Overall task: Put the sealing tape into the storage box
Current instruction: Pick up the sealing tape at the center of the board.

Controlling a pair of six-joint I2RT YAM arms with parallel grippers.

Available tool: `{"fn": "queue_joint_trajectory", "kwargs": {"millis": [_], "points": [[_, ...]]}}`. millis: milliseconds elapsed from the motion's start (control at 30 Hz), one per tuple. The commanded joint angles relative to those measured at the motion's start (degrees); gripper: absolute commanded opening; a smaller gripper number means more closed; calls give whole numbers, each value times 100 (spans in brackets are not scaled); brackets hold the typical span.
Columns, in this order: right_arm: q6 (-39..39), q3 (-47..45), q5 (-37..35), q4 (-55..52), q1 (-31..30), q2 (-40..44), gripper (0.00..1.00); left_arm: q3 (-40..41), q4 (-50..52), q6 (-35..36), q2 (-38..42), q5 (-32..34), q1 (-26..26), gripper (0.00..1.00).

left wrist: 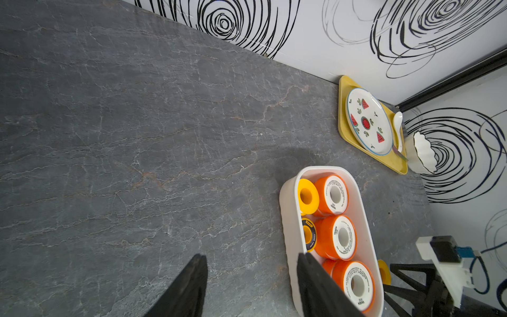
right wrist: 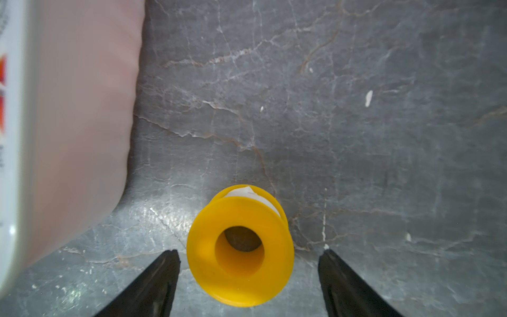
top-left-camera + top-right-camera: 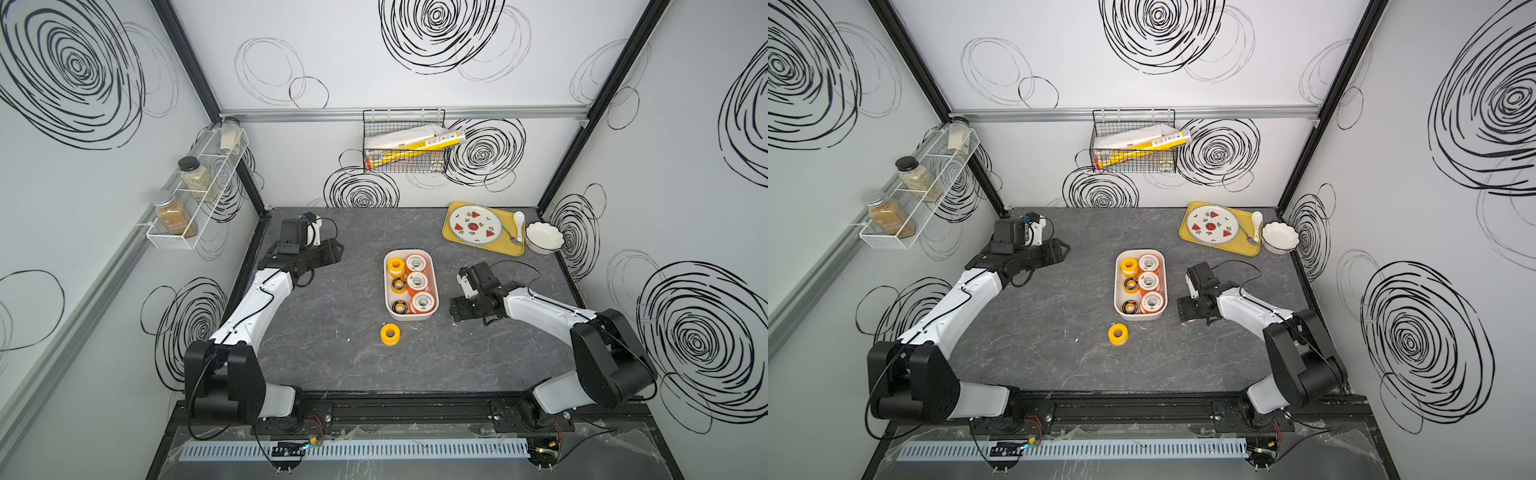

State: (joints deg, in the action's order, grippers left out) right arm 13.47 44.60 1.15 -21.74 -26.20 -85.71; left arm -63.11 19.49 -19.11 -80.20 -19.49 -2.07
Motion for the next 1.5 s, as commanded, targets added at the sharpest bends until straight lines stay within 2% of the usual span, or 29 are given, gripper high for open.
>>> {"fn": "queue_joint_trajectory", "kwargs": {"millis": [0,367,667,1067,1267,1467], "points": [[32,176,-75,115,-61,-119,83,1,-206,-22,-28,-109,66,60],[39,356,-141,126,-95,-455,76,-16,-175,-16,-67,-126,84,60],[72,440,-227,74,-105,-587,63,-26,-154,-15,-108,-143,110,59],[169,720,-180,-219,-114,-21,58,-43,-128,-45,-128,-143,145,59],[199,997,55,-370,-114,227,58,-43,-132,-46,-140,-163,157,59],[182,1368,744,-238,-114,276,58,-43,-136,-48,-153,-187,163,59]]}}
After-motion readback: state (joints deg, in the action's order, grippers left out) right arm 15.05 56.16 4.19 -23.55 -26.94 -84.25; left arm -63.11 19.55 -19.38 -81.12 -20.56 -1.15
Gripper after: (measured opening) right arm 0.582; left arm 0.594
